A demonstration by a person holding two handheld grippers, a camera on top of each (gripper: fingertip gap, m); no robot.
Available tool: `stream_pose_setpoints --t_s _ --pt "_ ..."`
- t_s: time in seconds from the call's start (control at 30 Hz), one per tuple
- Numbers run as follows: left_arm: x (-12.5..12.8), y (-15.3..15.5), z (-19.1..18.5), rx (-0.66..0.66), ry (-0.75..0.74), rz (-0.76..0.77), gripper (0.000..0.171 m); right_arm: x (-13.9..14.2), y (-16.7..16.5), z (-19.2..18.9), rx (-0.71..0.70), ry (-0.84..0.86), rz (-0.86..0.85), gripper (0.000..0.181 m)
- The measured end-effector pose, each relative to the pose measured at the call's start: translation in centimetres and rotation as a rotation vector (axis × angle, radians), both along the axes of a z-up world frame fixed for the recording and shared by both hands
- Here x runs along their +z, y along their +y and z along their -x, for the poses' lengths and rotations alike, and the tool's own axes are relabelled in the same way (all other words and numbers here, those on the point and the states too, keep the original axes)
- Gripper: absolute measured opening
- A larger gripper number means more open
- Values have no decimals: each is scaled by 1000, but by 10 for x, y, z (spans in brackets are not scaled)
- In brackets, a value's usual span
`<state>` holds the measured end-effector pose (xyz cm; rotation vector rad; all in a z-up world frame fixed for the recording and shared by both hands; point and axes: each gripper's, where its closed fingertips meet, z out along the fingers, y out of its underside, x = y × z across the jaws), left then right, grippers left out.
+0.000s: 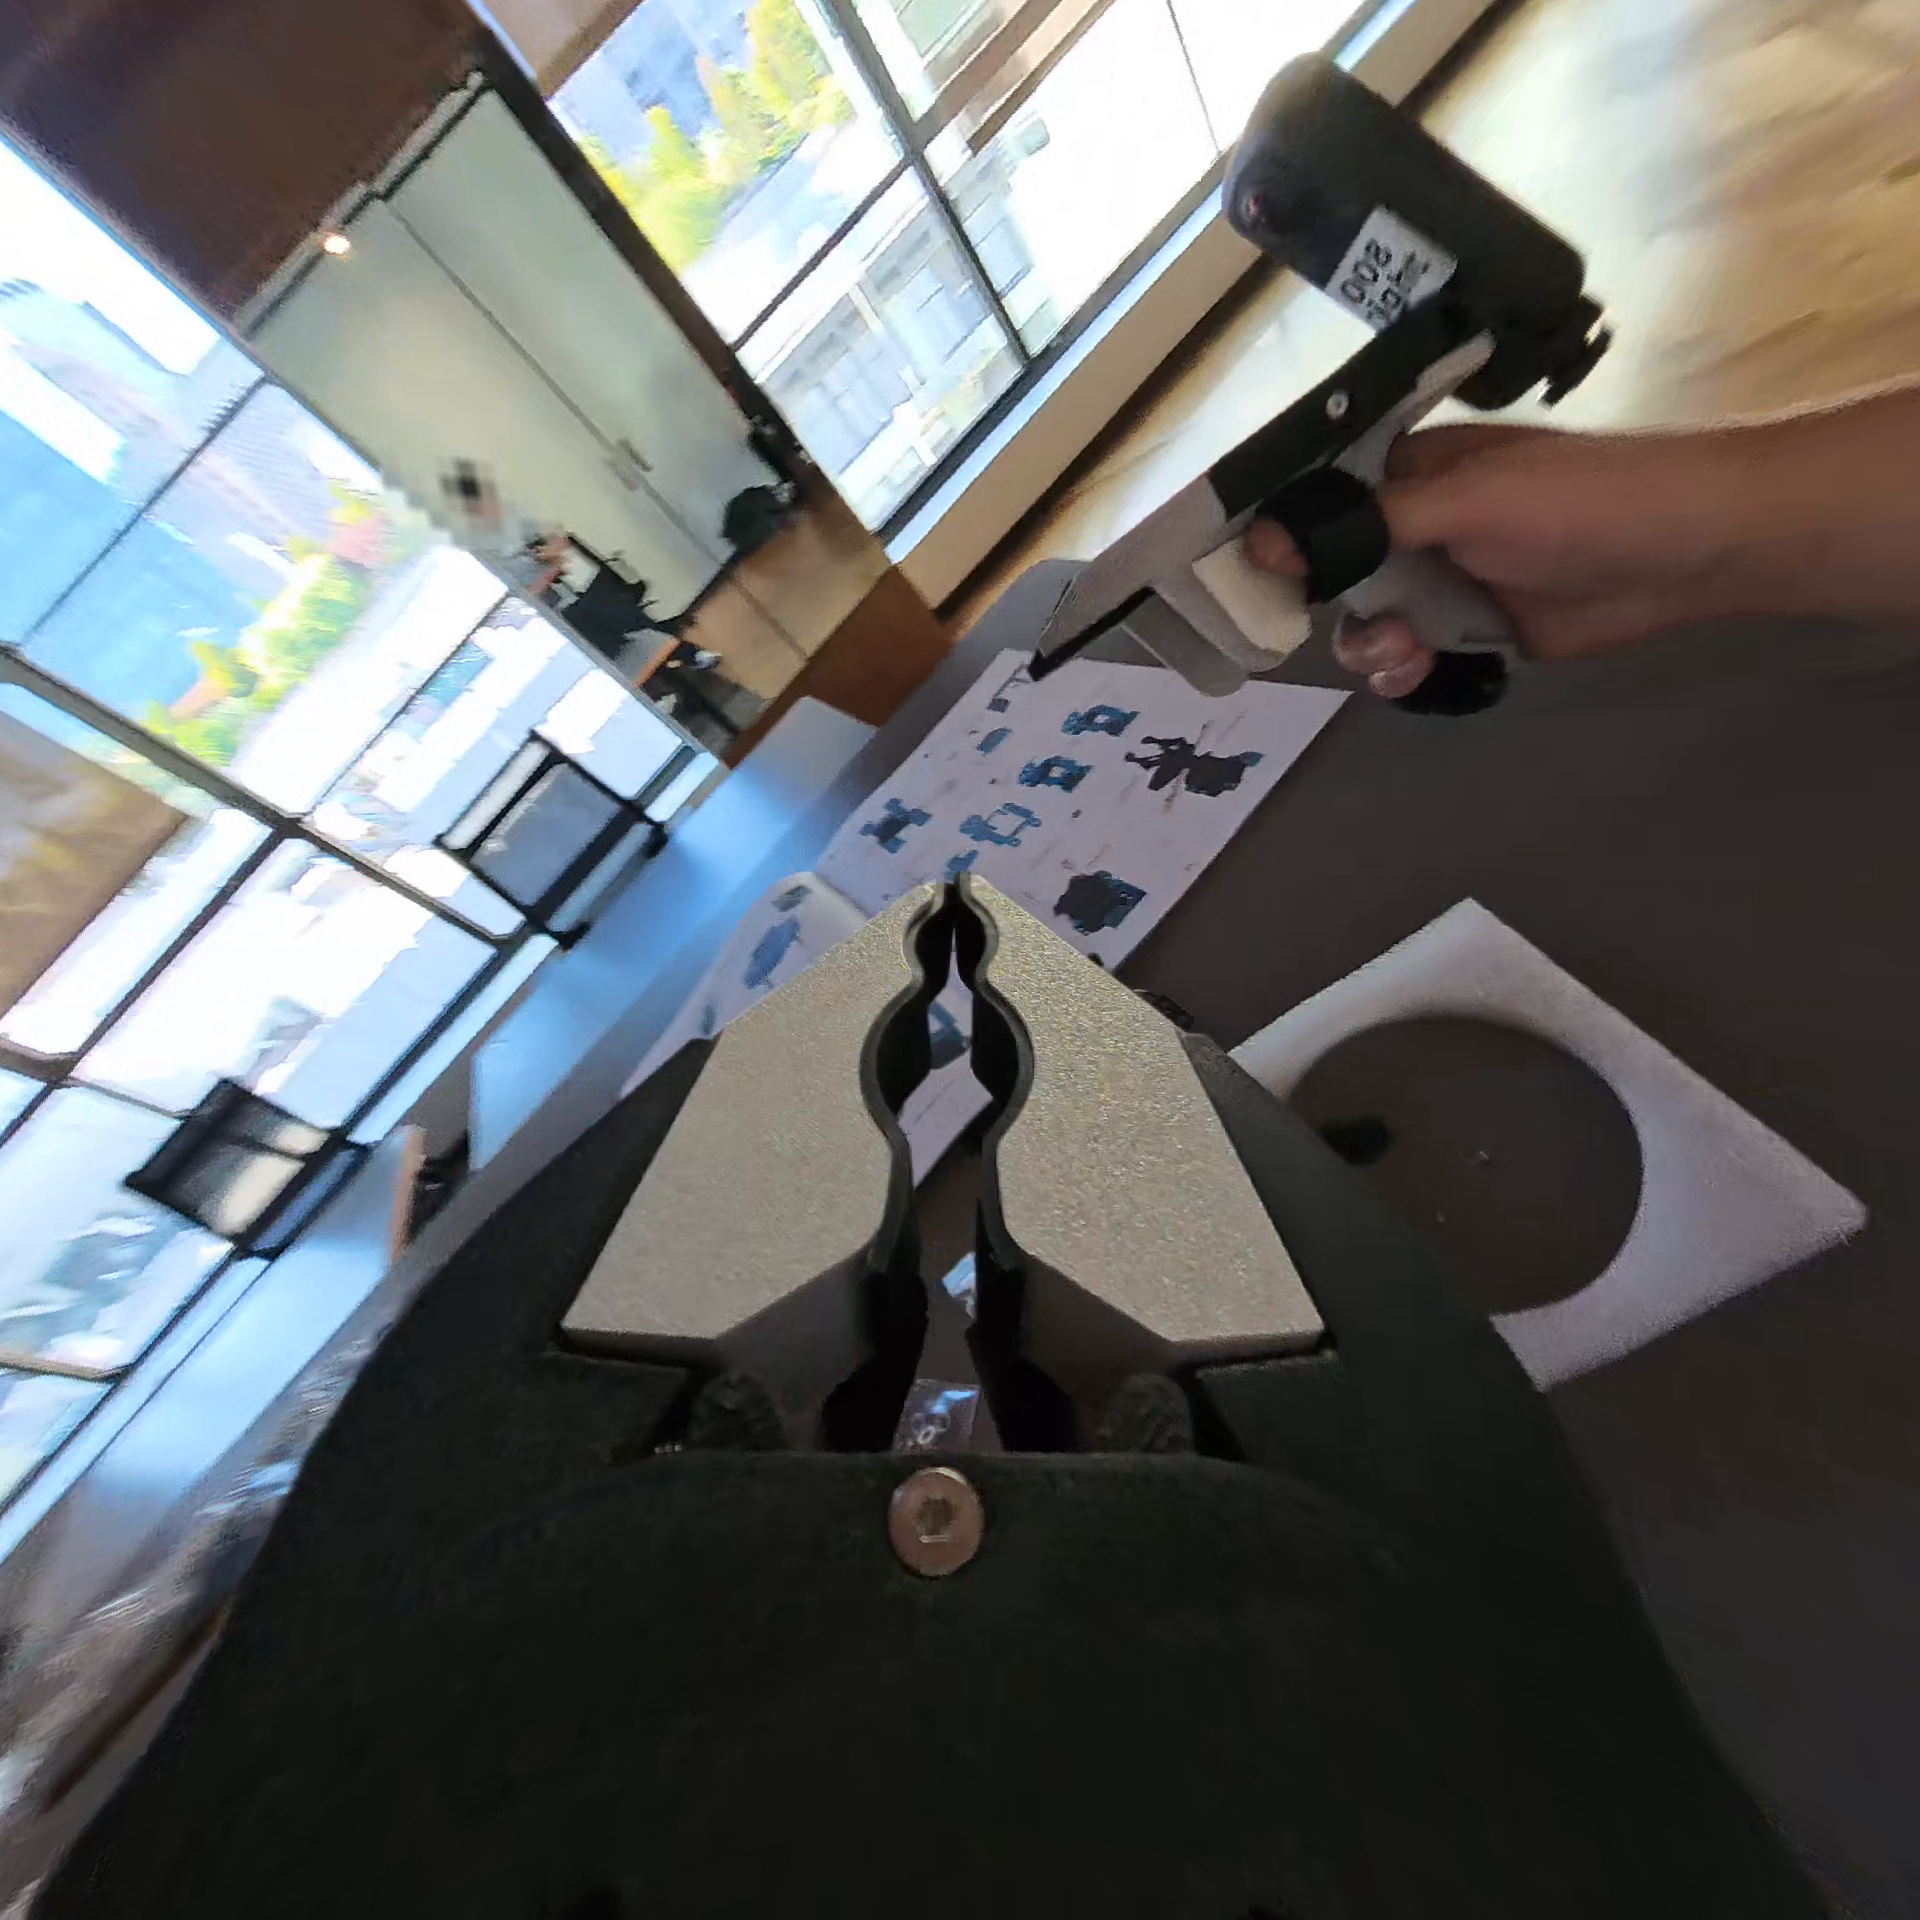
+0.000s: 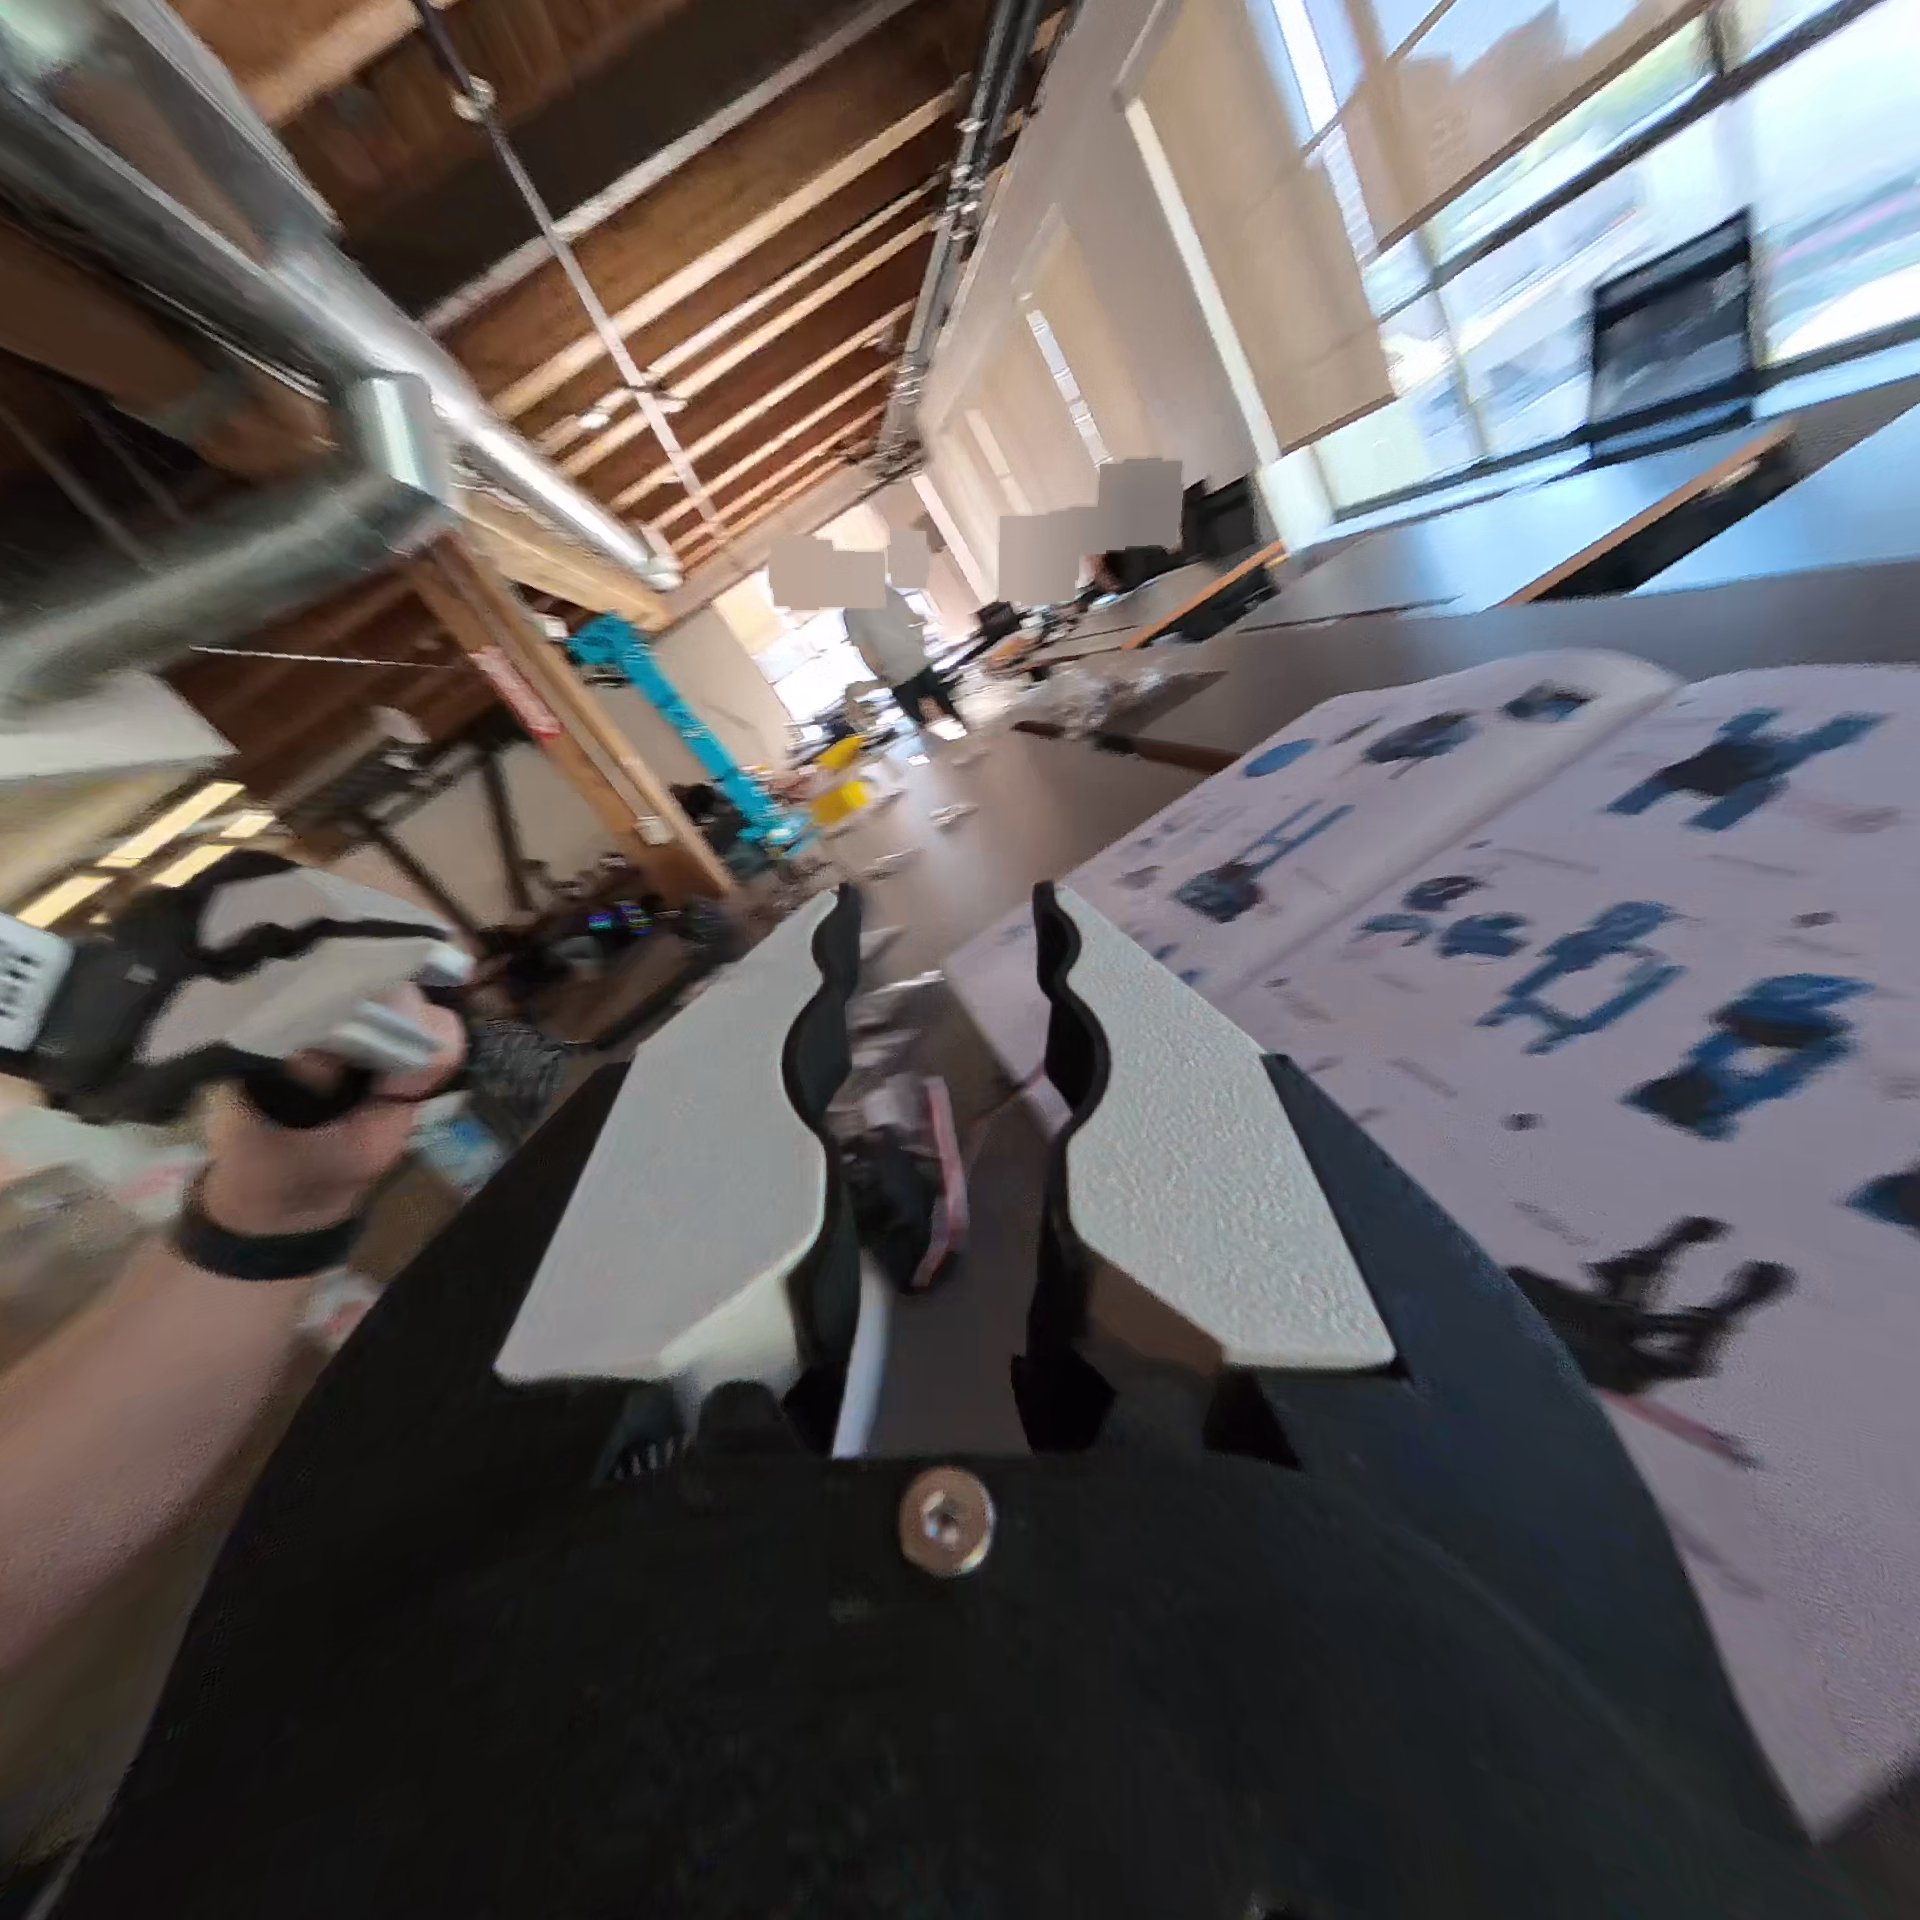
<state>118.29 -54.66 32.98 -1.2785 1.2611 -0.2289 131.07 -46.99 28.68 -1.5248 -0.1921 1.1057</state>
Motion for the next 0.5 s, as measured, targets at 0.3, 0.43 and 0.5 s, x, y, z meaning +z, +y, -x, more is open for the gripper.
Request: stream_pose_setpoints --t_s 0.3,0.43,0.5 --pt "-36 -36 -38 278 227 -158 0 6 -80 35 492 -211 126 28" --pt "-65 -50 -17 369 195 39 0 -5 -60 19 432 -302 137 25" --pt "-71 -55 -9 387 135 127 0 -4 -52 28 491 -312 145 24"
